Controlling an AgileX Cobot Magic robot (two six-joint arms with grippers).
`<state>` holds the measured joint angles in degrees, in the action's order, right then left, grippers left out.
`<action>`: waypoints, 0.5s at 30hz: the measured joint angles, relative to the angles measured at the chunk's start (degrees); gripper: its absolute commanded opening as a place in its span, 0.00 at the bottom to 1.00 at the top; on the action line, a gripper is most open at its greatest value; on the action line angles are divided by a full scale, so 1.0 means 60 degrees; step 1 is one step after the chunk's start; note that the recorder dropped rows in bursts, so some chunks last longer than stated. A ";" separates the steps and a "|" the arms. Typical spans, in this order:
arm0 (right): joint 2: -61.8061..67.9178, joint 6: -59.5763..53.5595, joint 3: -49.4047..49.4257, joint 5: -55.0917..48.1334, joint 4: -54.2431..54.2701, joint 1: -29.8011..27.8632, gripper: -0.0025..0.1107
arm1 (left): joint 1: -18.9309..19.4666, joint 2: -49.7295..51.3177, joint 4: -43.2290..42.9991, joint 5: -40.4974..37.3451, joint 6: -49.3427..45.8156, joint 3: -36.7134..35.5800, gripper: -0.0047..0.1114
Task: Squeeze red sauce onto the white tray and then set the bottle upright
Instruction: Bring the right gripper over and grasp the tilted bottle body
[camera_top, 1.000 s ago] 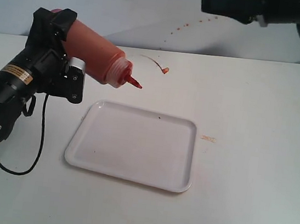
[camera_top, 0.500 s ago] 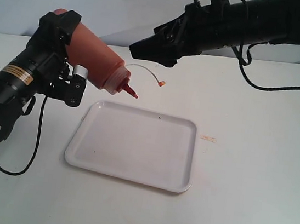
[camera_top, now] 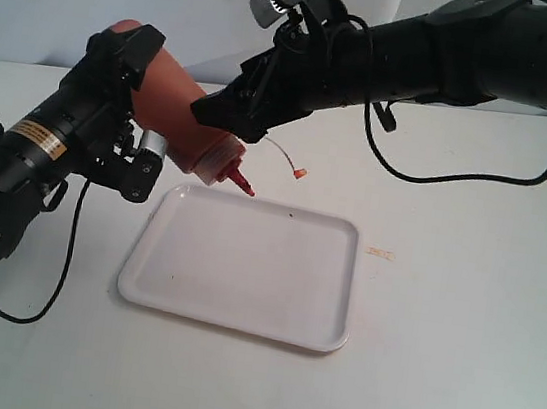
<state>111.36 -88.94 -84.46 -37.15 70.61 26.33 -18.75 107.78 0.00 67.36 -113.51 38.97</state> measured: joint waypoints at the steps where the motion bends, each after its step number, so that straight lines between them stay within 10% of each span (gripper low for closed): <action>1: 0.0000 0.0000 0.0000 0.0000 0.0000 0.0000 0.71 | 0.0000 0.0000 0.0000 0.0000 0.0000 0.0000 0.04; 15: 0.0303 0.0104 0.0000 -0.0249 0.0096 0.0066 0.71 | 0.0000 0.0000 -0.0710 -0.0169 -0.0116 0.0000 0.04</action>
<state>113.18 -88.31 -84.46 -38.64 71.19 26.73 -18.75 107.78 -4.26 66.34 -114.21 38.97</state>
